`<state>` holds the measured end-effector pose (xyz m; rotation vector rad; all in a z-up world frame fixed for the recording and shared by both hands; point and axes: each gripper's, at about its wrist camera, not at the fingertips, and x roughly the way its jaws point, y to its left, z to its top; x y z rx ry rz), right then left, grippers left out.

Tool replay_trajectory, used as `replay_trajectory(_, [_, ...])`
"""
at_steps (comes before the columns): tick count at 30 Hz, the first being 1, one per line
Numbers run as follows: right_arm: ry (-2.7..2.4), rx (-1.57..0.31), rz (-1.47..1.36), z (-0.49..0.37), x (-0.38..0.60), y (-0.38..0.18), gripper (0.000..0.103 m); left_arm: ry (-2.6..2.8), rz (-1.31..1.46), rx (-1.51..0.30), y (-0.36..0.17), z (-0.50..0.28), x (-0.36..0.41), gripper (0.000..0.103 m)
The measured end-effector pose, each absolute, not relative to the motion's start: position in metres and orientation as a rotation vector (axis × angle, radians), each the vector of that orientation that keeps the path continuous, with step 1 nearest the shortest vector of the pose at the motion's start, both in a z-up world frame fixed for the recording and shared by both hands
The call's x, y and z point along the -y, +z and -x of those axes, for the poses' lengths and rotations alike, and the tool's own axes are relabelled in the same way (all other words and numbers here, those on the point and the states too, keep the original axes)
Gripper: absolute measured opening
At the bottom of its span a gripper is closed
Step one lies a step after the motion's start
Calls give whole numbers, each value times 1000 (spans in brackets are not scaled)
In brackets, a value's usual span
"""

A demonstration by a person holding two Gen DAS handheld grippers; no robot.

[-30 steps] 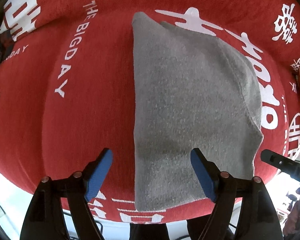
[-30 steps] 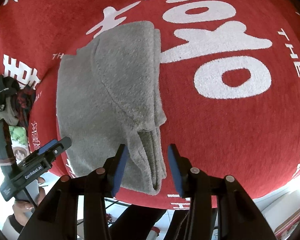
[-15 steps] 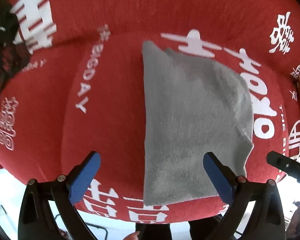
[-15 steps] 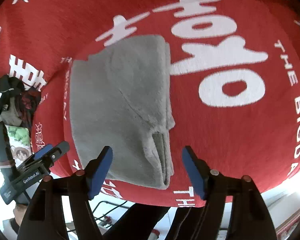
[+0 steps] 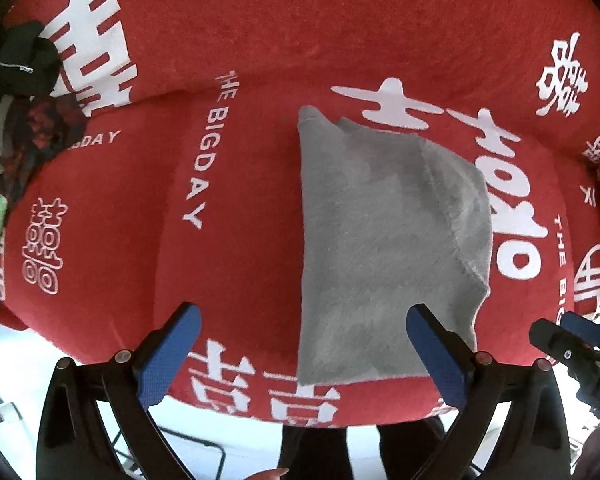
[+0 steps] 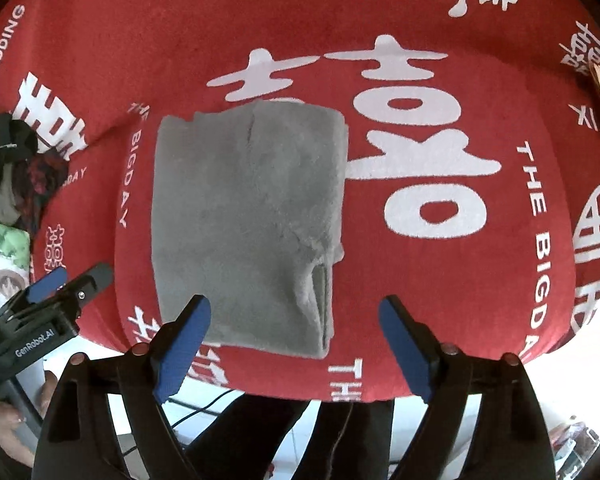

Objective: Fold small clothes

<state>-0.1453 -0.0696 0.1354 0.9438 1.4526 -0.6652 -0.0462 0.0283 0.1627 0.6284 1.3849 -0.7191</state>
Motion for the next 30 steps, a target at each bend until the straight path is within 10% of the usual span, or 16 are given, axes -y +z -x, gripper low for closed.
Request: replay_trajectory(30, [-713,-1464,-902,126,61,178,88,-699,-674,-1382,200,49,-44,103])
